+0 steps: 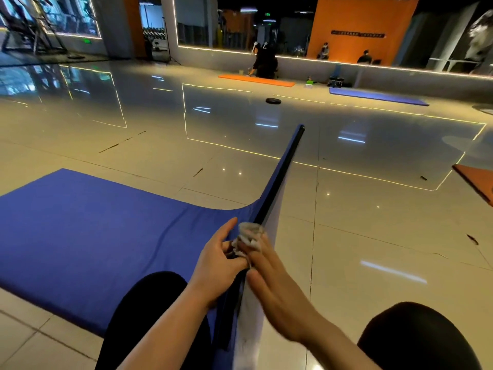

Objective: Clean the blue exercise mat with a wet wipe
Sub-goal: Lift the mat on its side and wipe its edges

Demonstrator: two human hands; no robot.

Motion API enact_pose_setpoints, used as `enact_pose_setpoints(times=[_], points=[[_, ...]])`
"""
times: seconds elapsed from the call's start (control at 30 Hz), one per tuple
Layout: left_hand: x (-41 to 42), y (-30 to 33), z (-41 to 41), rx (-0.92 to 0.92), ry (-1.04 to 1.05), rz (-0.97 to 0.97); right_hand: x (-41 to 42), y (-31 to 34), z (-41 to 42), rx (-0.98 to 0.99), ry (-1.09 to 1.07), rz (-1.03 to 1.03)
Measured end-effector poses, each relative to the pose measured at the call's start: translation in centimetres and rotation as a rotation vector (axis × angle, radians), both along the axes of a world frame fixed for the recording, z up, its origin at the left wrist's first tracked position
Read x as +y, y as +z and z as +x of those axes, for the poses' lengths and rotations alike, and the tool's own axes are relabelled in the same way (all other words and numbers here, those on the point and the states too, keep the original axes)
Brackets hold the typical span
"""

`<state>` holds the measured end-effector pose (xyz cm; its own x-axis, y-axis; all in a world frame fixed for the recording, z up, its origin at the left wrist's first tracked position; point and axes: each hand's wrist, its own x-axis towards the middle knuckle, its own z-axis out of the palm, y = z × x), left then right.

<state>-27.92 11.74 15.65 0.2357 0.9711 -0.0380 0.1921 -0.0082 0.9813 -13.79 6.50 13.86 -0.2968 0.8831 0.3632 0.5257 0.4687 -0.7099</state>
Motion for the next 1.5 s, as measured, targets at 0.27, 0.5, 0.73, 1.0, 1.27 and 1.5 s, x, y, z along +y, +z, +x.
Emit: enact_pose_setpoints(times=[0.27, 0.5, 0.73, 1.0, 1.27, 1.5], points=[[-6.0, -0.1, 0.1, 0.197, -0.091, -0.150, 4.4, 1.1, 3.2, 0.117, -0.114, -0.191], [-6.3, -0.4, -1.4, 0.141, 0.209, 0.024, 4.2, 2.1, 0.5, -0.055, -0.081, 0.006], [-6.2, 0.3, -1.0, 0.063, 0.197, 0.086, 1.7, 2.7, 2.5, -0.196, 0.042, 0.042], [-5.8, 0.7, -1.3, -0.064, 0.200, 0.057, 5.2, 2.7, 5.3, -0.170, -0.395, 0.073], [-4.0, 2.7, 0.1, -0.232, 0.165, 0.061, -0.5, 3.1, -2.7, -0.063, -0.146, 0.214], [-4.9, 3.5, -0.1, -0.104, 0.118, 0.178, 4.6, 4.0, 5.8, -0.167, -0.397, 0.252]])
